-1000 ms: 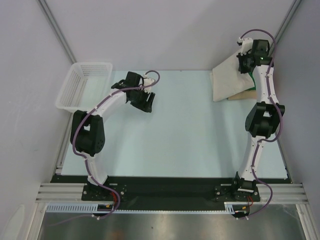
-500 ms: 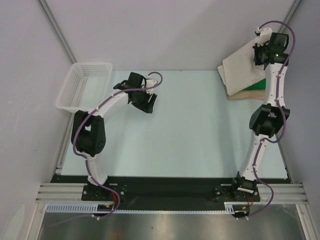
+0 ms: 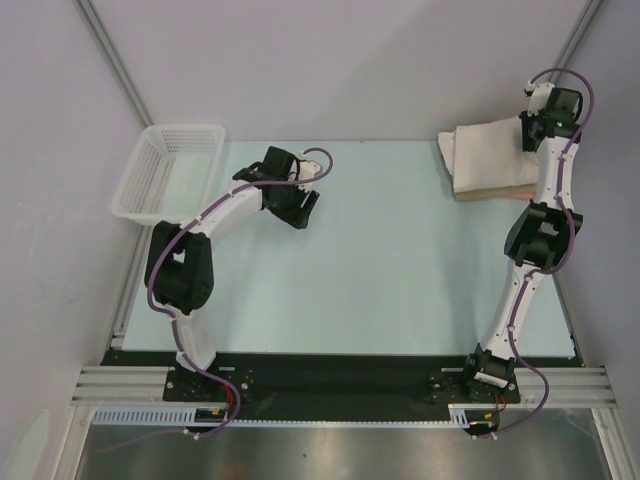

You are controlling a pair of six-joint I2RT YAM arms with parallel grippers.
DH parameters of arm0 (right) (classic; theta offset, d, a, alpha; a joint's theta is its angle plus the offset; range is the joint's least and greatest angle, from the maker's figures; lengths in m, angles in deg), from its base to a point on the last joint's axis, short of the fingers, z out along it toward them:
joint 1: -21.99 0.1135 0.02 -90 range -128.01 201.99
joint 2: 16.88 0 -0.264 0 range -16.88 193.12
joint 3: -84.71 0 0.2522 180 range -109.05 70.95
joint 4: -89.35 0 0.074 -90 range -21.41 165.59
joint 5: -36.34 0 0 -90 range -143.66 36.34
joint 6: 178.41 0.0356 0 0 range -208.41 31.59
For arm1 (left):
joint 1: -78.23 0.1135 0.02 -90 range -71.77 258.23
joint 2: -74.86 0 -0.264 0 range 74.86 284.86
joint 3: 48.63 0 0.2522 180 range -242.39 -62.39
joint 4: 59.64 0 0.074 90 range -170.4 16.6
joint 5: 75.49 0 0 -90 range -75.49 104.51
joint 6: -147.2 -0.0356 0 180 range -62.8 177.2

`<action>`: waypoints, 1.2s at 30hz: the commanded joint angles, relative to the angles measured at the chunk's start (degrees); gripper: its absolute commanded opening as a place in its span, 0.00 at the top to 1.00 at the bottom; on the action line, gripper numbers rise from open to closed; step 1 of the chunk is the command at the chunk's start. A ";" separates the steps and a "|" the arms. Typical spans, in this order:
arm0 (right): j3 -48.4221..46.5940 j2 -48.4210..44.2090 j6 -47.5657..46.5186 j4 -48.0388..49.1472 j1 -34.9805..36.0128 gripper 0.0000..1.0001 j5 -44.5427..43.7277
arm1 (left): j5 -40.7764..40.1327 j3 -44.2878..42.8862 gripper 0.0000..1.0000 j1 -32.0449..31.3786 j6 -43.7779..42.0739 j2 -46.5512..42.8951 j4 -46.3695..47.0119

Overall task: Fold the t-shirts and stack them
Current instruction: Neatly place the folded tshirt to the corner, then reset both grippers

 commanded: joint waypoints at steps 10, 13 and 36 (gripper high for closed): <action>-0.04 -10.08 4.57 7.05 3.88 0.00 -7.09 | -7.75 0.41 0.10 -0.71 -0.67 -4.68 2.88; 2.07 -13.26 9.49 5.64 7.92 0.00 -4.96 | -10.21 -1.08 0.00 -0.71 -0.58 -6.09 3.59; 41.77 -42.70 28.83 13.53 33.41 0.00 -24.18 | -20.24 23.16 0.00 1.14 11.37 -32.37 30.93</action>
